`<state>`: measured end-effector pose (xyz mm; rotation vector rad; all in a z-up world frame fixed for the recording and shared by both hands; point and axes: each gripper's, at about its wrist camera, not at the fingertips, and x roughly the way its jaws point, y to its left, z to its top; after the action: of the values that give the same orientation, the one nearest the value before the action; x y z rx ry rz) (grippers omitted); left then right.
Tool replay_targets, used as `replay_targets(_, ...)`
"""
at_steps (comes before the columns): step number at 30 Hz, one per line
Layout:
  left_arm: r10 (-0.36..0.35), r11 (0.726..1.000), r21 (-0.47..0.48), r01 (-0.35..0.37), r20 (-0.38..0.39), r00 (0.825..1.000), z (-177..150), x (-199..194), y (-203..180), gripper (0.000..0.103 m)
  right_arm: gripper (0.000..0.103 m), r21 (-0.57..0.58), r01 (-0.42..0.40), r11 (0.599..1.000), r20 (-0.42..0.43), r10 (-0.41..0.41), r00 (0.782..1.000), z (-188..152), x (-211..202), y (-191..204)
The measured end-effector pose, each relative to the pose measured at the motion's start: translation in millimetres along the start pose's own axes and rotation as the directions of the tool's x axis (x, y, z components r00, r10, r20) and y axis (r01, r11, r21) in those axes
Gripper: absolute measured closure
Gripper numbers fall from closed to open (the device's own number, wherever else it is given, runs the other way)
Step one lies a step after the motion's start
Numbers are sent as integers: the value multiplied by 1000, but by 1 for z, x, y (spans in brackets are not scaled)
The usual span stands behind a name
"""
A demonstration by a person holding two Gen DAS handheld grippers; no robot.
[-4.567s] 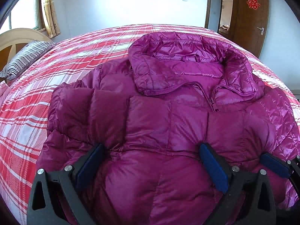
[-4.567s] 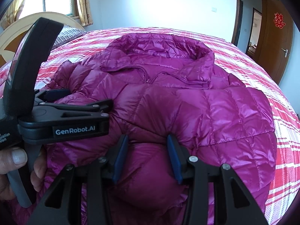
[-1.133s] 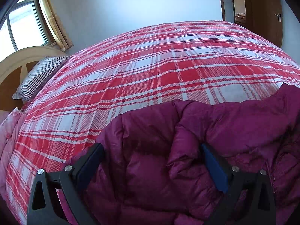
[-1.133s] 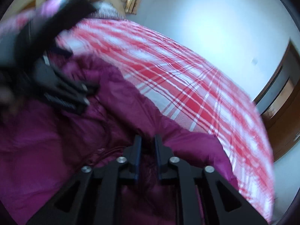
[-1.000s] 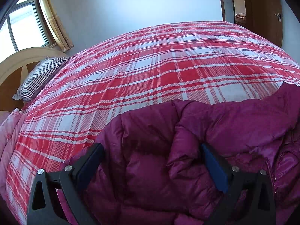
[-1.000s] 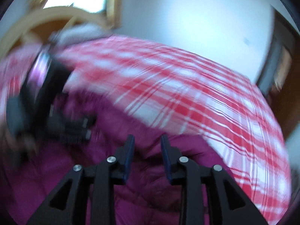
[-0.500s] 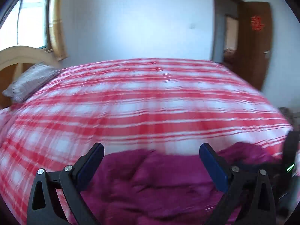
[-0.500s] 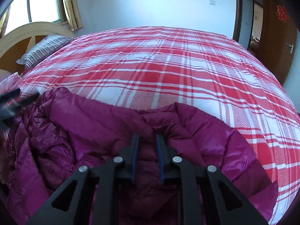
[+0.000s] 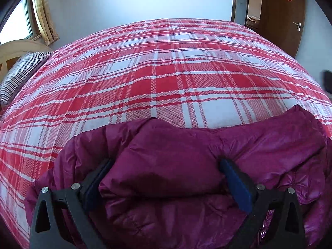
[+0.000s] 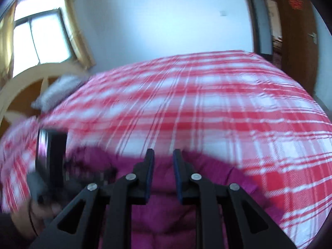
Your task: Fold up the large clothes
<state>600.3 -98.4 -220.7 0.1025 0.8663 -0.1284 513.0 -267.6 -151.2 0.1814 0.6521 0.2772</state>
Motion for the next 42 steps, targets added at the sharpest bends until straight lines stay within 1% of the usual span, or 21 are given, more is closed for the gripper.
replay_targets(1,-7,1000,-6,7,1,1000,0,0,1,1,78,21,0,1000,-24,1,1000,8,10,-2)
replay_targets(3,-7,1000,-17,7,18,1000,0,-5,4,1,78,31,-3,999,-125,7,992,15,39,-3)
replay_targets(4,8,999,-36,-6,60,998,1,-16,8,1,79,15,16,1000,-143,-14,990,11,46,0)
replay_targets(5,8,999,-50,-3,98,995,3,-25,10,1,80,-11,33,999,-157,-35,987,5,50,3)
replay_targets(7,-13,996,-88,32,203,979,7,-49,16,1,83,-45,12,999,-199,-21,980,-15,56,7)
replay_targets(8,-13,995,-95,34,216,976,9,-53,15,1,83,-73,8,997,-214,-24,977,-26,58,8)
replay_targets(9,-12,996,-84,29,198,980,12,-51,12,1,83,-140,31,990,-219,-61,974,-40,61,13)
replay_targets(10,-10,998,-58,19,161,987,15,-44,6,1,85,-180,45,983,-212,-84,974,-48,62,14)
replay_targets(11,13,1000,-18,-11,102,995,14,-31,-1,1,85,-194,49,980,-199,-89,976,-54,62,14)
replay_targets(13,64,998,19,-64,27,998,8,-12,-6,1,86,-176,52,983,-186,-85,979,-55,60,10)
replay_targets(14,62,998,16,-62,-10,998,4,-2,-5,1,86,-175,54,983,-184,-87,979,-55,59,9)
replay_targets(15,38,999,-11,-38,-18,999,2,2,-1,1,86,-181,58,982,-183,-91,979,-56,60,9)
replay_targets(16,25,999,-28,-26,-21,999,3,4,2,1,86,-183,59,981,-183,-93,979,-56,59,10)
replay_targets(18,24,999,-30,-24,-13,1000,0,4,3,1,86,-176,55,983,-188,-89,978,-56,62,8)
replay_targets(20,37,999,-26,-37,3,999,-3,3,1,1,86,-158,46,986,-192,-76,979,-56,63,5)
replay_targets(21,42,999,-24,-42,9,999,-4,3,0,1,88,-142,41,989,-194,-69,979,-56,65,2)
replay_targets(24,60,998,-16,-59,14,998,-5,3,-3,1,89,-112,32,993,-199,-54,978,-56,66,-2)
replay_targets(36,73,997,-10,-73,27,997,-4,4,-5,1,89,-165,78,983,-189,-109,976,-60,68,7)
replay_targets(42,75,997,-10,-74,28,997,-4,5,-6,1,89,-167,80,983,-189,-111,976,-59,69,7)
